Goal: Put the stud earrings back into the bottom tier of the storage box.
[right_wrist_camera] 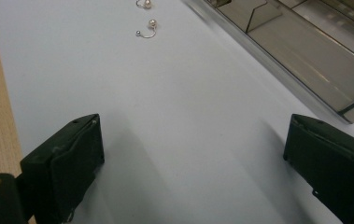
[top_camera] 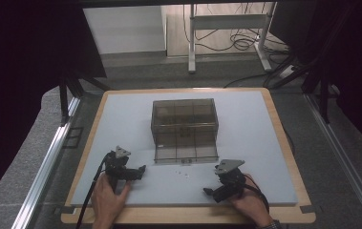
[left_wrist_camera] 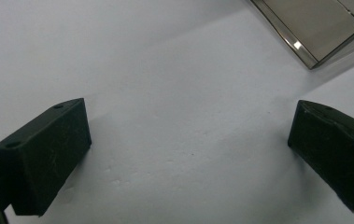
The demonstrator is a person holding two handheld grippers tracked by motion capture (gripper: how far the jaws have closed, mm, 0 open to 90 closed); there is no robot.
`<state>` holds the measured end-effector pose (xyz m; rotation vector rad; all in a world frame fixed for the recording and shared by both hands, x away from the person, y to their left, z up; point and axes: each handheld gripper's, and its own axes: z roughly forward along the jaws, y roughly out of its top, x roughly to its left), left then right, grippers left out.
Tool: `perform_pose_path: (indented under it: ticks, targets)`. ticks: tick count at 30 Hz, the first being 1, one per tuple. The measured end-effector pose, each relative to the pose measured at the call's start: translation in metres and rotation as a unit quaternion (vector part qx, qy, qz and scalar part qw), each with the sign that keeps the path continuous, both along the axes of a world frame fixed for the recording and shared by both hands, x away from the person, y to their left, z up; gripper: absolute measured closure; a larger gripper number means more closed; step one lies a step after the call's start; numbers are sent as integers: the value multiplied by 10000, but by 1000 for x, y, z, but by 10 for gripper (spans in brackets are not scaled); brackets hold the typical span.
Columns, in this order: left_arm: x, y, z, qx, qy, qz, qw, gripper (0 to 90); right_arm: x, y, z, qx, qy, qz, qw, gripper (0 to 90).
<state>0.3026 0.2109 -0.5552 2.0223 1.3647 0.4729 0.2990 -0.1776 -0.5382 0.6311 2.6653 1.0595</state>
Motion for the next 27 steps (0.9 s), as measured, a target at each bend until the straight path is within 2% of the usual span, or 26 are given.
perform_pose_path:
  ticks: [11,19,23,27]
  targets:
    - [0,0,0,27,13,-15,10000,0,1,1,1,-42,41,1,10000,47]
    - [0,0,0,27,14,-15,10000,0,4,5,7,-292,181,-110,9993,99]
    - [0,0,0,27,15,-16,10000,0,7,9,13,-491,313,-241,9980,147]
    - [0,0,0,26,14,-14,10000,0,9,13,17,-654,431,-227,9967,149]
